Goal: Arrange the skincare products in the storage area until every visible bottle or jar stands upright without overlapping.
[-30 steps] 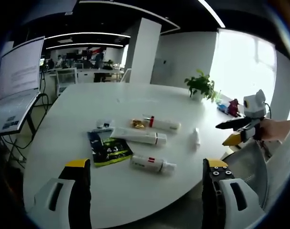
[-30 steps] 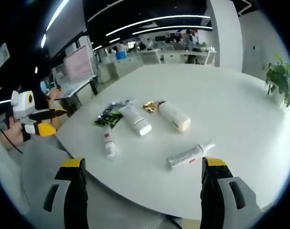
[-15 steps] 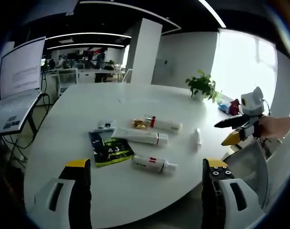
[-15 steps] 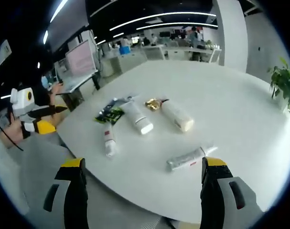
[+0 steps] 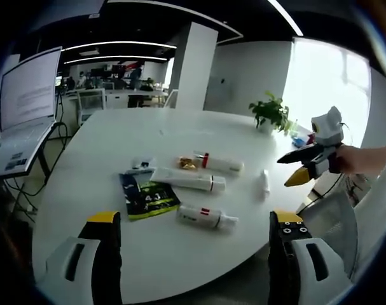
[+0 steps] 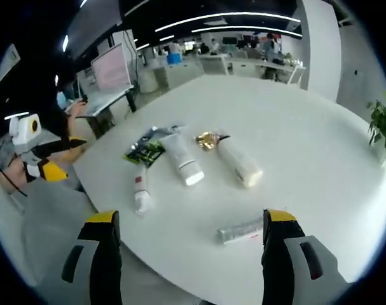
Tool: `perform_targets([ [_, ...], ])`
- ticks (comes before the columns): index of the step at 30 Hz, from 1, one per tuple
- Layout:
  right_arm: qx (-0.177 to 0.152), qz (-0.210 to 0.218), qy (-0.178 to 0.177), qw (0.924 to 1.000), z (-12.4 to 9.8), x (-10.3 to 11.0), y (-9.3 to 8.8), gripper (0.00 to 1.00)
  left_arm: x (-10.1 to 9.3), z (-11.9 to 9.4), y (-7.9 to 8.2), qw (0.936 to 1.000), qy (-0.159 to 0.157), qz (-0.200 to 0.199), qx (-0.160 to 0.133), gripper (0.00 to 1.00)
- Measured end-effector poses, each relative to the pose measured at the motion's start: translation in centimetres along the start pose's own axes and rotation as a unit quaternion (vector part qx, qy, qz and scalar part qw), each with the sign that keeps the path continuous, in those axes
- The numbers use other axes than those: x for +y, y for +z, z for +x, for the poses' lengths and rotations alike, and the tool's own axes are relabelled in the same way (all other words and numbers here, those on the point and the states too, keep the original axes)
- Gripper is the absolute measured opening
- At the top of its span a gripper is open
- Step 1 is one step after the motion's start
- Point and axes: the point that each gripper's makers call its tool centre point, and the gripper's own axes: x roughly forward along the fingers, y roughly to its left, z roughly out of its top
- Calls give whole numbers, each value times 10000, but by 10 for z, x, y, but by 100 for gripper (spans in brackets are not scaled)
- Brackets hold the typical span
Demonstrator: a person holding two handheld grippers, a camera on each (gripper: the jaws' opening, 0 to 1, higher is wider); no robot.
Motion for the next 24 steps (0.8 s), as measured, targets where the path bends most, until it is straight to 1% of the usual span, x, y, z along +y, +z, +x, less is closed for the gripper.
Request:
perform_targets([
  [10, 225, -310, 124, 9992, 20, -8, 10, 92, 2, 0, -1, 10000, 69, -5, 39, 89],
  [16, 306, -455, 262, 9982, 28, 1, 20, 92, 4, 0, -1, 9999, 102, -18, 19, 89],
  [19, 376, -546, 333, 9972, 35, 4, 24, 92, 4, 0, -1, 9999, 92, -37, 21, 89],
  [21, 399, -573, 378, 9968, 43, 3, 26, 92, 3, 0, 0, 10000, 84, -50, 18, 88],
  [24, 461, -639, 437, 9959, 50, 9, 28, 92, 4, 0, 0, 9999, 91, -82, 8, 88],
])
